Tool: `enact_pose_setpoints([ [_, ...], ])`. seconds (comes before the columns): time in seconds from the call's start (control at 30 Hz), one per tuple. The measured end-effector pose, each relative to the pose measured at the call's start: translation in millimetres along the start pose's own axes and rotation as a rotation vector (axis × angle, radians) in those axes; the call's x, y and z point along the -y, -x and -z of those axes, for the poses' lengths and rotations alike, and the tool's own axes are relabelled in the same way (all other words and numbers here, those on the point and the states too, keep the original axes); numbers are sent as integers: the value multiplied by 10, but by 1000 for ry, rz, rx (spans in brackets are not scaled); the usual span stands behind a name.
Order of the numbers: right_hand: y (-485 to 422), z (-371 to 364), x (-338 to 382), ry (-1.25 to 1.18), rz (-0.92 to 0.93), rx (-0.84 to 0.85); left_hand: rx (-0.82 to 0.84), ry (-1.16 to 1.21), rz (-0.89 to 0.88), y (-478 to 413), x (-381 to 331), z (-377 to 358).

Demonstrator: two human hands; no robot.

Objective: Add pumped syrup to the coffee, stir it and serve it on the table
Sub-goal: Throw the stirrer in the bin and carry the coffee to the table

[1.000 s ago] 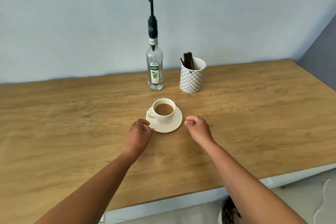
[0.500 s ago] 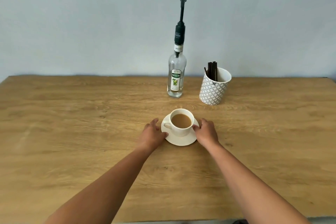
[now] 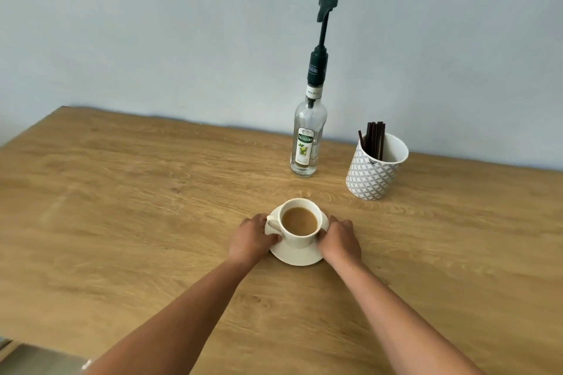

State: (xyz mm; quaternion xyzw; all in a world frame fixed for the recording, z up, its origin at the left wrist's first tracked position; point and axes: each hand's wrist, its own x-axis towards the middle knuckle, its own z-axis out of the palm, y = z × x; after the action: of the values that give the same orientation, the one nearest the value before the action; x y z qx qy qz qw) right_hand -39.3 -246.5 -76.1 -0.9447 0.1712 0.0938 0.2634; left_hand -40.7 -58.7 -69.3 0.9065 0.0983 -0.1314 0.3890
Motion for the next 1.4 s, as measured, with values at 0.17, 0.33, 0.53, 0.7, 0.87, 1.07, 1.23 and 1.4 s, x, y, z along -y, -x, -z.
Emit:
enact_pose_setpoints([
  [0.17,-32,21,-4,1,15,15,-50,22,44,47,-47,-61],
  [0.33,-64,60,7,-11,11,26,-69,36,70,87,-107,-68],
  [0.53,-76,63,6,-13,25,40,-94,40,83,97,-114,-52],
  [0.7,-102,64,30,-80,46,49,-110,132,97,129,-98,-52],
  [0.87,-116,63,56,-197,92,92,-103,416,154,191,-38,-58],
  [1.07,-97,38,129,-298,164,175,-135,566,202,274,101,-64],
  [1.23,-62,-39,255,-359,251,240,-216,635,249,408,269,-7],
  [1.4,41,-151,452,-390,379,315,-330,707,311,628,458,130],
])
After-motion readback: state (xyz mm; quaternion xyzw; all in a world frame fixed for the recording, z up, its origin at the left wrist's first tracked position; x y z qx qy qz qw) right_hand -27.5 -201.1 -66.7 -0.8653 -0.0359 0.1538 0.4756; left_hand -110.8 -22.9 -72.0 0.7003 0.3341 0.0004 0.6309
